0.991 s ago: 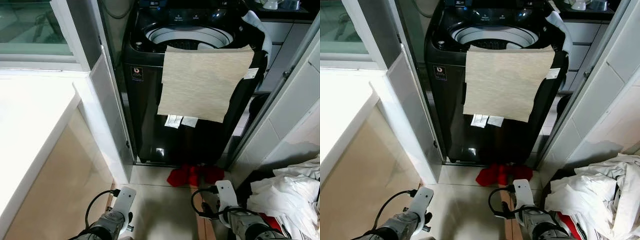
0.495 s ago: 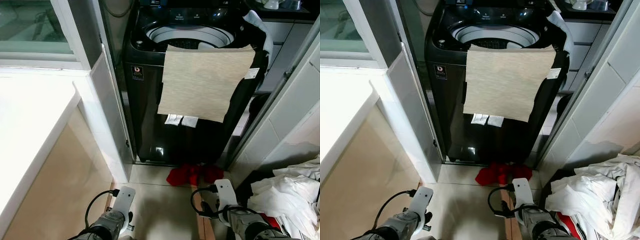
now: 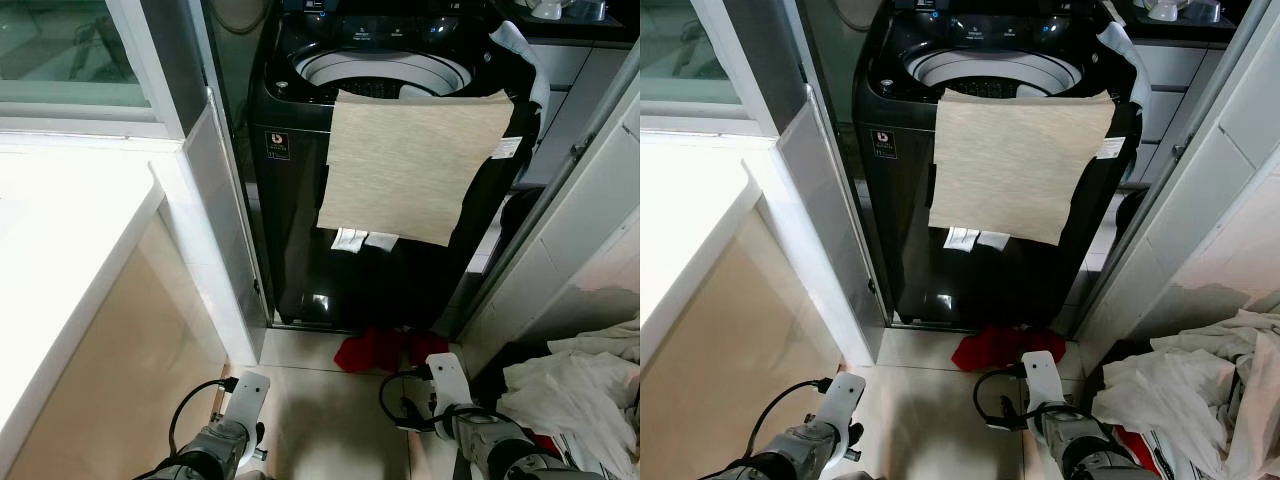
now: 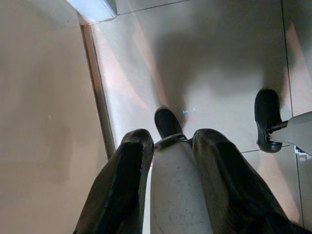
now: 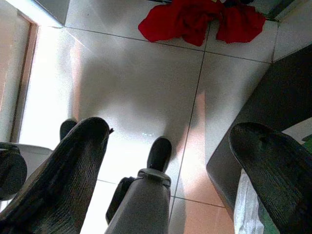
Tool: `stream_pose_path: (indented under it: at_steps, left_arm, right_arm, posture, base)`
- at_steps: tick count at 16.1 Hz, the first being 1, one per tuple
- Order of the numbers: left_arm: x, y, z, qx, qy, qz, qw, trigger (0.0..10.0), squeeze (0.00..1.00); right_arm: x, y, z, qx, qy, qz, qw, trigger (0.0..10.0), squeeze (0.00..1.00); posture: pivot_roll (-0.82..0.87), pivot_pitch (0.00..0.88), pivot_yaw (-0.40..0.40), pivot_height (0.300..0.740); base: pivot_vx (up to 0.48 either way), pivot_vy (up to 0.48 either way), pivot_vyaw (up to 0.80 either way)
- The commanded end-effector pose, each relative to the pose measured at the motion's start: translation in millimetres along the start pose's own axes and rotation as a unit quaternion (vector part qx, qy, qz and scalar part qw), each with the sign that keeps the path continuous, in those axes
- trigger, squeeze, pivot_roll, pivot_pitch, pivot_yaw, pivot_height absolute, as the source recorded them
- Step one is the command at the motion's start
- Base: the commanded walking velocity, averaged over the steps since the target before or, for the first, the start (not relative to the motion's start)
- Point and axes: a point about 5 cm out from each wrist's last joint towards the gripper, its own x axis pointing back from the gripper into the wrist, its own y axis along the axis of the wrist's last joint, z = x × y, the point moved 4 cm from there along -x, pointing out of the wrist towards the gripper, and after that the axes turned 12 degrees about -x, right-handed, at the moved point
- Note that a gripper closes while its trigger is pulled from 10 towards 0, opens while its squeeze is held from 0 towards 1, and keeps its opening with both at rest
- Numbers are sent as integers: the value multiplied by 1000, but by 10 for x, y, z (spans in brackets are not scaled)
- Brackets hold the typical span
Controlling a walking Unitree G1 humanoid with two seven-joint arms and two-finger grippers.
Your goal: Clothes washing
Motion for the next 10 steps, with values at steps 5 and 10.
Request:
stream_pose_path:
  at_steps: [5,10]
  left_arm:
    - [2,-7,35,1,7,3,1000,10000,0]
    - [4,-29,64,4,8,7,1000,10000,0]
  right_arm:
    - [-3,7,12,7,-1,0,1000,10000,0]
    - [-9,0,44,8,2,4,1000,10000,0]
  posture:
    - [-51,0,2,740]
    - [-51,0,1,740]
  base:
    - [0,0,0]
    - [0,0,0]
